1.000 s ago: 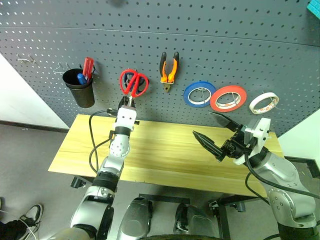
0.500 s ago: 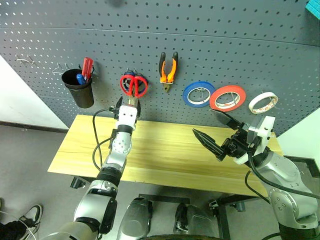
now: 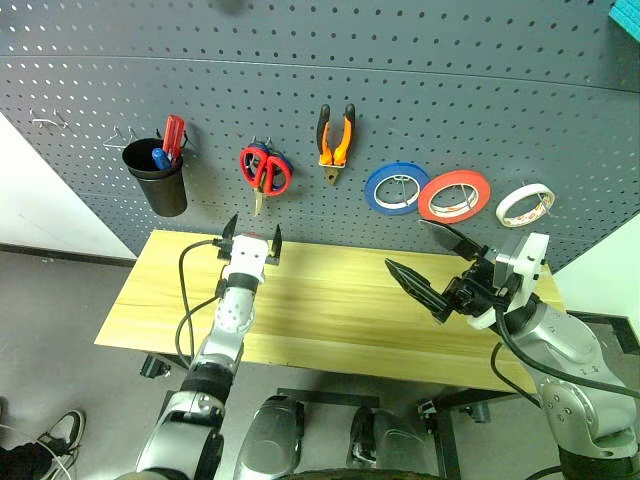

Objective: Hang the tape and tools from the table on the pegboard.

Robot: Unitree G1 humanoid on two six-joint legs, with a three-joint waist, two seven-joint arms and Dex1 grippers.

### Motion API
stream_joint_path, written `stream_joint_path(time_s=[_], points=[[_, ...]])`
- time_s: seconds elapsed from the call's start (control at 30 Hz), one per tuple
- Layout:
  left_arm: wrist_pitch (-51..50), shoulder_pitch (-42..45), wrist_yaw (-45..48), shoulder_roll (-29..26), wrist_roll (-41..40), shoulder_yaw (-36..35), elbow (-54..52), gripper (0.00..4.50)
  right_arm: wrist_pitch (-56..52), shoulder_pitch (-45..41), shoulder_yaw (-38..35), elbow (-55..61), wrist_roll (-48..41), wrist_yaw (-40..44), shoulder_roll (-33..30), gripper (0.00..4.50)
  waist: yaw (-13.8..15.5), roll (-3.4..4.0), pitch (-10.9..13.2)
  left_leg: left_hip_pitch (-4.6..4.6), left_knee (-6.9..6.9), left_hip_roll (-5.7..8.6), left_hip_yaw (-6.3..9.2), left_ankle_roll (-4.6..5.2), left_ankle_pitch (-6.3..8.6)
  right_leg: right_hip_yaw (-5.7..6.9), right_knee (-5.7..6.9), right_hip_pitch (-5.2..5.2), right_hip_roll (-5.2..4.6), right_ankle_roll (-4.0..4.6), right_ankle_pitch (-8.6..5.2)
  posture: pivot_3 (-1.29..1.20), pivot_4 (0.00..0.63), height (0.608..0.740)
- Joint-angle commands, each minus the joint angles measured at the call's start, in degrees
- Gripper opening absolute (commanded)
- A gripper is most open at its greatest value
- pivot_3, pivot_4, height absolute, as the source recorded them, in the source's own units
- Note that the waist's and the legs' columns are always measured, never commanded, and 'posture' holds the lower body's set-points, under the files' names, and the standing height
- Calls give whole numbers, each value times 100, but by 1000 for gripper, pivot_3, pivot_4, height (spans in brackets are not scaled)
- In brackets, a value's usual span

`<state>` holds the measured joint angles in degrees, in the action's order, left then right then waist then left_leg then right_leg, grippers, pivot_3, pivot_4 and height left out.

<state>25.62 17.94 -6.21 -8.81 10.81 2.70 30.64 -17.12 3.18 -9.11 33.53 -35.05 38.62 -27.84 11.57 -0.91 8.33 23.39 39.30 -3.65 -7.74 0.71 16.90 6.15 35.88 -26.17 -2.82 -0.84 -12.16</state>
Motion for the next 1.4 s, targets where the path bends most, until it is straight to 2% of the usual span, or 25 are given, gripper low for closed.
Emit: stream_joint_path(time_s=[0.03, 0.17, 0.33, 0.57, 0.8, 0.97, 1.23, 1.4], points=[[-946, -395, 629, -274, -426, -223, -542, 4460, 52, 6, 11, 112, -34, 31, -32, 4500, -3, 0, 0, -1, 0, -1, 0, 0, 0, 0, 4, 0, 0, 0, -1, 273, 145, 731], [-2840, -540, 1535, -457, -1052, -315, -1238, 4460, -64, 20, 59, 111, -68, 88, -137, 4500, 6, 0, 0, -3, 5, -3, 4, -2, -1, 1, 12, 0, -1, -16, -13, 276, 147, 731], [-4810, -344, 1828, -665, -1335, -478, -1783, 4460, -193, 14, 63, 110, -105, 102, -202, 4500, -2, 0, 0, -1, 11, -1, 4, -2, -1, 2, 11, 3, -6, -17, -13, 282, 148, 731], [-6171, 504, 1717, -939, -1403, -756, -1445, 4460, -278, -4, 83, 92, -87, 127, -251, 4500, -5, 0, 1, -2, 11, -1, 5, -2, -1, 2, 14, 2, -1, -16, -13, 284, 152, 731], [-6592, 1256, 1998, -1224, -1523, -863, -41, 4460, -365, 63, 58, 172, -102, 131, -302, 4500, -14, -5, 5, 0, 11, 0, 4, -2, -1, 1, 13, 0, -1, -14, -14, 278, 167, 731], [-6338, 1557, 2131, -1213, -1438, -770, 785, 4460, -455, 152, 11, 296, -159, 103, -341, 4500, -14, -37, 44, -1, 11, 0, 5, -2, -1, 1, 14, 0, -3, -12, -14, 265, 187, 731], [-6216, 1738, 2209, -1140, -1406, -712, 1169, 4460, -617, 494, -100, 591, -273, 17, -411, 4500, -39, -63, 128, 4, 11, 1, 5, -2, -1, -1, 14, -3, -11, 16, -10, 246, 209, 731], [-6242, 1718, 2258, -1122, -1395, -691, 1205, 4460, -657, 600, -115, 690, -319, -57, -444, 4500, -165, -72, 188, 2, 11, 0, 7, -2, -1, 0, 18, -3, -20, 16, -10, 240, 213, 731]])
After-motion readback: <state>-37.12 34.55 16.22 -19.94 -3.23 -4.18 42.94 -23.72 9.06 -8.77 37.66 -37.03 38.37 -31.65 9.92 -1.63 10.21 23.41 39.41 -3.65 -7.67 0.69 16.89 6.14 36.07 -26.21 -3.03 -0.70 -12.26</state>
